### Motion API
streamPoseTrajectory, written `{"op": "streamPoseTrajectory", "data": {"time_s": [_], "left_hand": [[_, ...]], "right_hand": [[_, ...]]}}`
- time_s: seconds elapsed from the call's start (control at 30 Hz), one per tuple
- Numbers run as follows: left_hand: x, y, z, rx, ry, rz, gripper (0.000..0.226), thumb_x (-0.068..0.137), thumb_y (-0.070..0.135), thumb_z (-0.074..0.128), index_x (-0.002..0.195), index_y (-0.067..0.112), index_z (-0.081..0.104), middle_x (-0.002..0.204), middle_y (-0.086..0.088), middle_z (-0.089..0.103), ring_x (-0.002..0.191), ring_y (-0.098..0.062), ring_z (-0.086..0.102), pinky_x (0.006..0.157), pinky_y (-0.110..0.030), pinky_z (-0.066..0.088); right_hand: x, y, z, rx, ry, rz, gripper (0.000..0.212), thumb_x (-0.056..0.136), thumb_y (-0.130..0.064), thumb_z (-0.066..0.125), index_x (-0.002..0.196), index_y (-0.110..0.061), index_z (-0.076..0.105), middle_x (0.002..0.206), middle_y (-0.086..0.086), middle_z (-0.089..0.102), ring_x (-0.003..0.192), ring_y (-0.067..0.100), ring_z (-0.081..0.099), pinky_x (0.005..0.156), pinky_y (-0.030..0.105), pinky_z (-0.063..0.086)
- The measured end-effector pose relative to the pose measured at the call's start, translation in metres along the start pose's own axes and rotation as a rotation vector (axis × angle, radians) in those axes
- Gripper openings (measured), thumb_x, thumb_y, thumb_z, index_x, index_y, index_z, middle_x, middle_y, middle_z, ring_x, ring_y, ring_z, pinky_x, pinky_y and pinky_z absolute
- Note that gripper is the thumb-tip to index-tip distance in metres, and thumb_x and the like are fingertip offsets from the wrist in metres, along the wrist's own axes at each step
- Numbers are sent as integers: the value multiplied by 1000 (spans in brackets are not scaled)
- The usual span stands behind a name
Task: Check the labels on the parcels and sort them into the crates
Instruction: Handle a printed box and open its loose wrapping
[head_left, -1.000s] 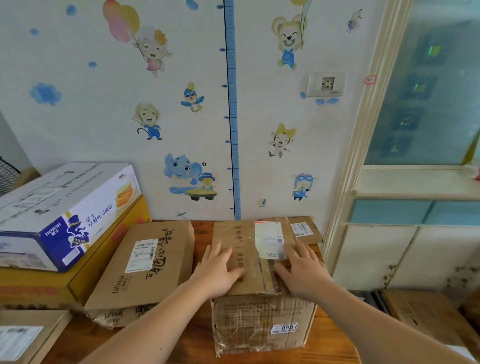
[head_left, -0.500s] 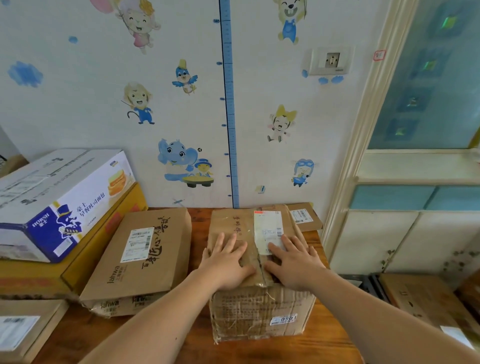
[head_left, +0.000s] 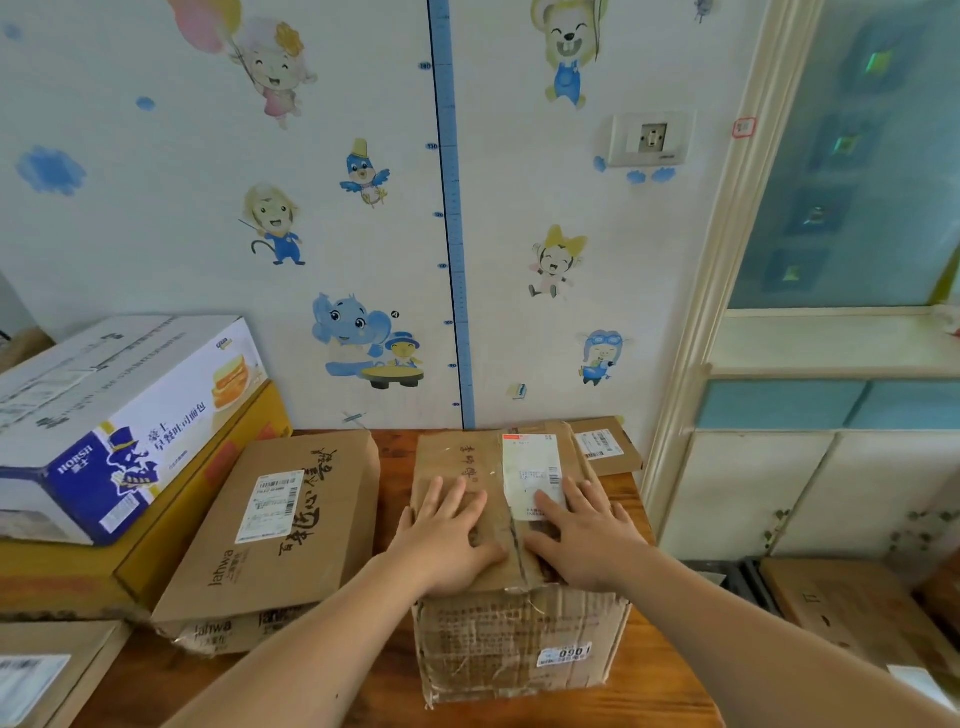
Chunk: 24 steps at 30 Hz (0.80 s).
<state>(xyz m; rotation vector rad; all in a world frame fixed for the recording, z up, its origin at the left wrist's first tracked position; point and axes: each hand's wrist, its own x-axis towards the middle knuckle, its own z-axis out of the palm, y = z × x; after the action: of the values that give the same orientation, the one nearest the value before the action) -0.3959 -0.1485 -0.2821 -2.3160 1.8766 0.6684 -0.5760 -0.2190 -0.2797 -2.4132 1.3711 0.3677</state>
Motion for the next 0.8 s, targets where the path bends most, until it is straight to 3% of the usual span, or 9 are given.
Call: {"op": "streamPoseTrajectory", "data": {"time_s": [0.23, 0.37, 0.5, 0.57, 0.63, 0.67, 0.73, 0.8], "left_hand": [[4, 3, 4, 37, -31, -11, 78, 94, 69, 27, 155, 34, -8, 159, 6, -27, 144, -20, -32, 120, -53, -8], [2, 0, 5, -24, 39, 1, 80, 93, 70, 31, 155, 36, -7, 160, 6, -25, 145, -19, -30, 121, -51, -6], [-5, -6, 5, -299, 189, -42, 87, 92, 62, 48, 156, 35, -5, 163, 2, -18, 148, -23, -22, 122, -50, 2], [-7, -11, 7, -491, 228, -121, 99, 88, 58, 59, 155, 34, -8, 164, 0, -12, 151, -29, -10, 122, -50, 8], [-12, -17, 11, -717, 226, -194, 111, 81, 56, 68, 155, 33, -11, 164, -3, 2, 149, -30, 14, 120, -48, 22], [-14, -18, 14, -845, 223, -226, 113, 81, 52, 71, 155, 30, -11, 163, -4, 12, 145, -28, 26, 117, -44, 29], [-19, -18, 19, -1060, 195, -266, 108, 85, 41, 72, 156, 24, -7, 153, -3, 35, 132, -25, 44, 106, -39, 40], [-21, -18, 23, -1155, 173, -279, 92, 86, 36, 72, 154, 24, 12, 135, -1, 53, 116, -22, 55, 95, -38, 47]], "right_hand": [[3, 0, 3, -18, -32, 20, 72, 97, -67, 19, 157, -35, -5, 164, 3, -18, 150, 24, -19, 121, 53, -3], [0, 1, 3, 65, 33, 1, 71, 97, -67, 23, 157, -36, -1, 165, 0, -15, 150, 22, -18, 121, 51, 0], [-6, 9, 1, 302, 176, 17, 77, 93, -64, 43, 156, -35, 8, 166, -6, -3, 152, 22, -5, 122, 48, 15], [-10, 14, -1, 420, 180, 90, 82, 91, -61, 52, 156, -39, 6, 165, -3, 4, 150, 28, 15, 115, 46, 29], [-19, 17, -2, 592, 121, 121, 85, 92, -55, 56, 155, -39, 1, 156, 3, 31, 122, 22, 52, 95, 35, 44], [-23, 17, -2, 669, 92, 117, 86, 94, -52, 57, 155, -37, -1, 146, 3, 44, 101, 13, 57, 87, 29, 44], [-31, 17, -2, 752, 72, 110, 84, 97, -47, 55, 156, -33, -3, 130, -1, 54, 80, 3, 49, 80, 26, 40], [-35, 17, 2, 771, 87, 123, 84, 98, -47, 53, 156, -31, -5, 130, -1, 54, 77, 1, 47, 74, 24, 40]]}}
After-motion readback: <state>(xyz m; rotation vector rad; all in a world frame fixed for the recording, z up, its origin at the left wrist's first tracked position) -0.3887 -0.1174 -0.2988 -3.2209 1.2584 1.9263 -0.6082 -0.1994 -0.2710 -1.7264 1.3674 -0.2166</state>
